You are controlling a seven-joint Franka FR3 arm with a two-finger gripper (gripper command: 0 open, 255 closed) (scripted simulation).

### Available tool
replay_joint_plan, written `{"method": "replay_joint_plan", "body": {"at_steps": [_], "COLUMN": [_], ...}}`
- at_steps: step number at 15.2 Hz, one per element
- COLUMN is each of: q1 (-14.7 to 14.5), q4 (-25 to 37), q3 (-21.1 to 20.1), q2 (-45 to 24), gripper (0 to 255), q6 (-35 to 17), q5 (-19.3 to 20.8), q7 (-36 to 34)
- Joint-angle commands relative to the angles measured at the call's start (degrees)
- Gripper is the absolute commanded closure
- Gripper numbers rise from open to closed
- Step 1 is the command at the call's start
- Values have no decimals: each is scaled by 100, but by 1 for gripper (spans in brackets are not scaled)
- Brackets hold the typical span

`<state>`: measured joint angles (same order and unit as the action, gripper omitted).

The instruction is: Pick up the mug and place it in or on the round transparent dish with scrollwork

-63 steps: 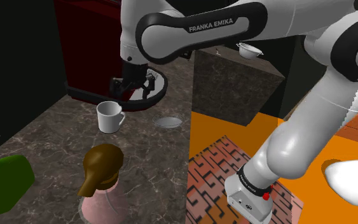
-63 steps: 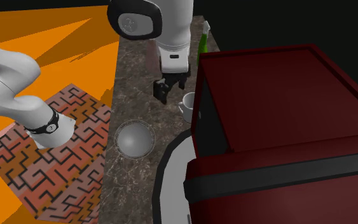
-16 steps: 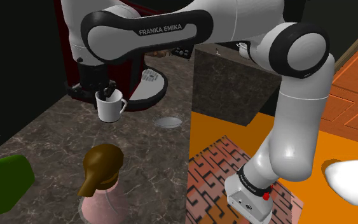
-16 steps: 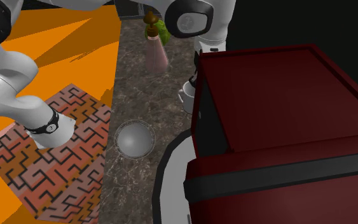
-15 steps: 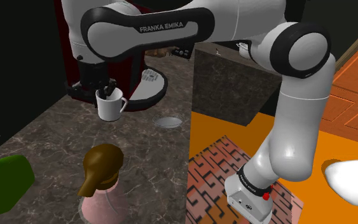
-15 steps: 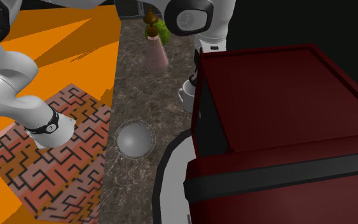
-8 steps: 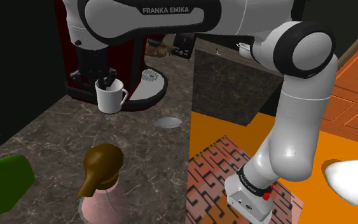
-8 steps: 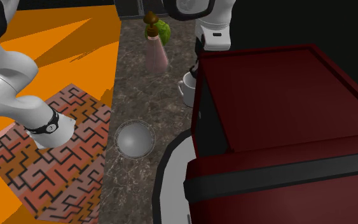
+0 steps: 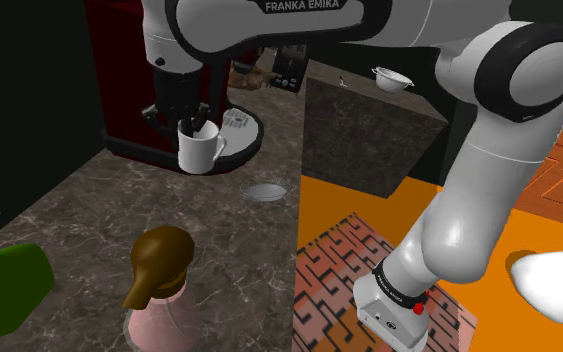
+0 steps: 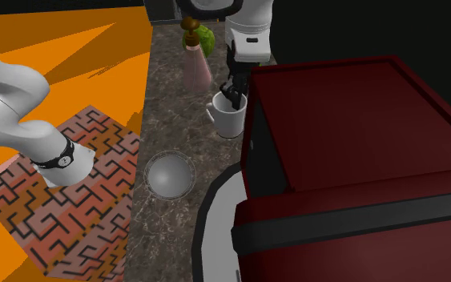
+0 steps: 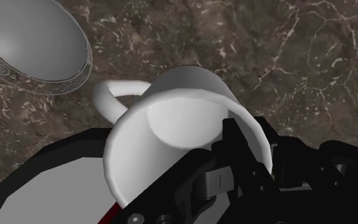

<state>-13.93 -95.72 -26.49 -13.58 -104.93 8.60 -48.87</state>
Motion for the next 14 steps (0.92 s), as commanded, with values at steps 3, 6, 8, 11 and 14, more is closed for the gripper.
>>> {"method": "replay_joint_plan", "body": {"at_steps": [3, 6, 8, 11, 14], "q1": [349, 511, 579, 641, 681], "q4": [-1136, -1856, -2295, -2897, -3440], "q3": [69, 201, 326, 550, 803], "q2": [1006, 1703, 2150, 2796, 3414], "gripper": [255, 255, 255, 255, 255], "q6": [-262, -370, -403, -402, -348], "q5": [-439, -734, -903, -1099, -1219], "q7": [472, 868, 1137, 1534, 1916]}}
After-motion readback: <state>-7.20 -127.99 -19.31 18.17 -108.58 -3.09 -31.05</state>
